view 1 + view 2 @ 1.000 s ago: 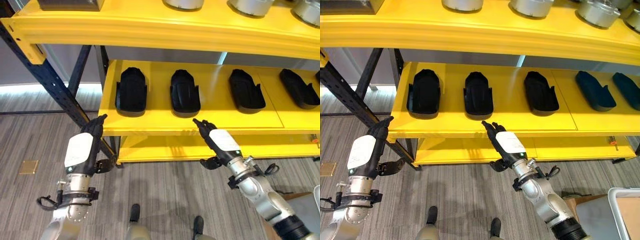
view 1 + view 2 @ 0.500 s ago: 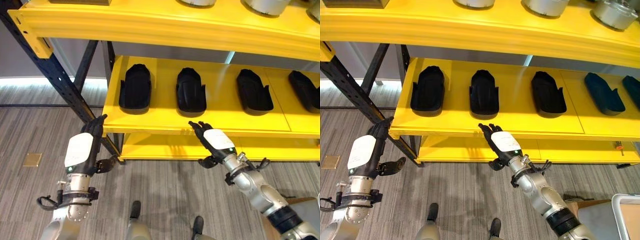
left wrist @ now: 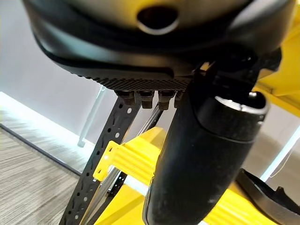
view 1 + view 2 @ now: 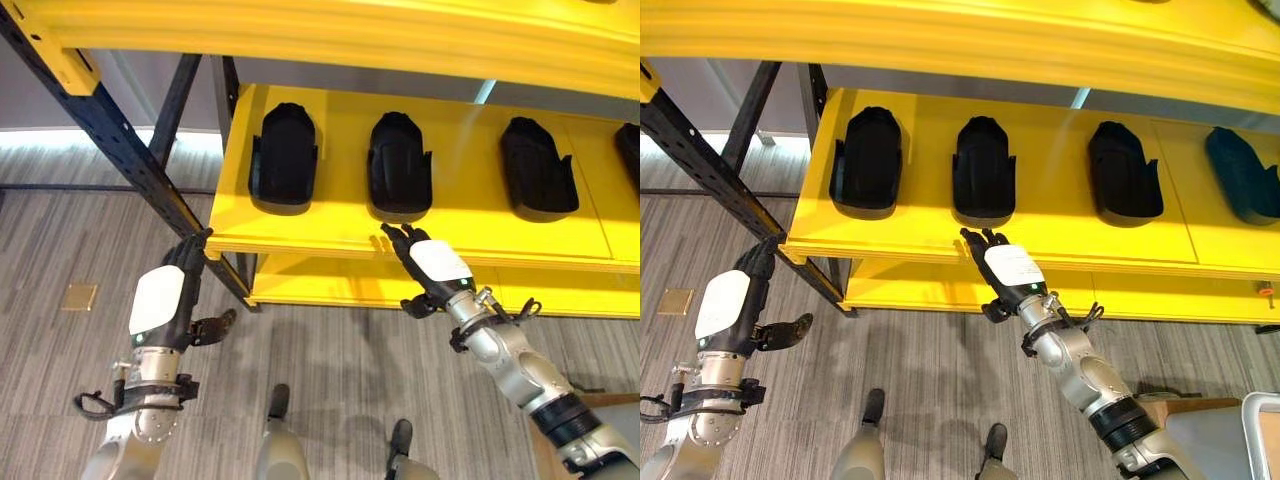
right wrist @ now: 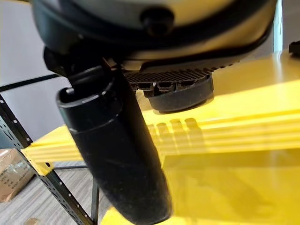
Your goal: Move parts from the plastic box to the shelf.
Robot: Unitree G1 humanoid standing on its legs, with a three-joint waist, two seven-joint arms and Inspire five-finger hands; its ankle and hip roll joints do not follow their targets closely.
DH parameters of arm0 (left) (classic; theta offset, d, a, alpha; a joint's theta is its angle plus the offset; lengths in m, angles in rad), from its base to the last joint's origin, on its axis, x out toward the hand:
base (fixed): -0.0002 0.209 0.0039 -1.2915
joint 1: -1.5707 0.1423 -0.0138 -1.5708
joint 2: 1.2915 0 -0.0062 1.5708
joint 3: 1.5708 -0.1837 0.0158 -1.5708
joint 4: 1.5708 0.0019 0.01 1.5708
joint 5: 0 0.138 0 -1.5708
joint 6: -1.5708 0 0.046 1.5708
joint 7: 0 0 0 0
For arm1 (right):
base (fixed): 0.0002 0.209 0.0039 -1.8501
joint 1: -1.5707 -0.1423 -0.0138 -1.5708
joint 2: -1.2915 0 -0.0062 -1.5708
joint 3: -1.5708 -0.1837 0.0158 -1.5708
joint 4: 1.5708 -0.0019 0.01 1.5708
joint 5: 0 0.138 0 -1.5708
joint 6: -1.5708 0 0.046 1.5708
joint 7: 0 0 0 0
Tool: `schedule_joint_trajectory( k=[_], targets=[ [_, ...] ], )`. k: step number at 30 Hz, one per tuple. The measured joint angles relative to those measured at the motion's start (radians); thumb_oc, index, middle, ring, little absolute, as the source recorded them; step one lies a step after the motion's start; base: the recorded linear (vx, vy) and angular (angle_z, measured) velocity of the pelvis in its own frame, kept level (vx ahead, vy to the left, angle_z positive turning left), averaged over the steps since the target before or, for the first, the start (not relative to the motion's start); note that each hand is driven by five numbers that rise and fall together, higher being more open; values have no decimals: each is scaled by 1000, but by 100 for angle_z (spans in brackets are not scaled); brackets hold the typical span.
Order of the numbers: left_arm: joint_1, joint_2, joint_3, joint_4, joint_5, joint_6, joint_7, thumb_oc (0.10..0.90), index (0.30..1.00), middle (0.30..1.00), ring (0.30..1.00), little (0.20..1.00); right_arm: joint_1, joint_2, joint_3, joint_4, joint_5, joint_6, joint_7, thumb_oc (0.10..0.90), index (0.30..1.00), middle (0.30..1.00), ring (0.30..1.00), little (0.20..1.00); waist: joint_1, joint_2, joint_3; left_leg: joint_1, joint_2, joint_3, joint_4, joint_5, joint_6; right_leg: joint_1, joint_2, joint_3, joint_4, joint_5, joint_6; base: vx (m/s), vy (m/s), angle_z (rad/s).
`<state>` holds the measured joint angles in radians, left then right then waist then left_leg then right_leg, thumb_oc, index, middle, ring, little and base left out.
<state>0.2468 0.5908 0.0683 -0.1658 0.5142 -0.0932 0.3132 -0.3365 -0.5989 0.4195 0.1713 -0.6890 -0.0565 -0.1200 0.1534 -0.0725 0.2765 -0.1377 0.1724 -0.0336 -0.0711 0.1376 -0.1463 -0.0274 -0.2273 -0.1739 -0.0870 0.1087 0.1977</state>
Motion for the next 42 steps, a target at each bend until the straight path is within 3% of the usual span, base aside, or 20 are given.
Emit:
schedule_joint_trajectory(
  k=[7, 31, 42],
  targets=[
    [-10, 0, -4, 0, -1, 0, 0, 900, 1000, 1000, 1000, 1000, -47, -6, 0, 50, -7, 19, -20, 900, 1000, 1000, 1000, 1000, 17, 11, 36, -3, 0, -2, 1, 2, -3, 0, 0, -4, 0, -3, 1, 0, 0, 0],
    [-62, 17, -37, 8, -41, 0, 0, 900, 1000, 1000, 1000, 1000, -187, -3, 41, 238, -5, 51, -99, 900, 1000, 1000, 1000, 1000, 27, 50, 72, -71, -8, -38, 26, 2, -4, -34, -2, -34, 1, -6, -1, -1, 0, 3],
    [-76, 17, -52, 14, -79, 0, 0, 900, 1000, 1000, 1000, 1000, -245, 2, 50, 316, 27, 69, -149, 900, 1000, 1000, 1000, 1000, 40, 50, 73, -118, -18, -57, 50, 2, -4, -58, -8, -49, 0, 0, -1, 7, 3, 4]
  ],
)
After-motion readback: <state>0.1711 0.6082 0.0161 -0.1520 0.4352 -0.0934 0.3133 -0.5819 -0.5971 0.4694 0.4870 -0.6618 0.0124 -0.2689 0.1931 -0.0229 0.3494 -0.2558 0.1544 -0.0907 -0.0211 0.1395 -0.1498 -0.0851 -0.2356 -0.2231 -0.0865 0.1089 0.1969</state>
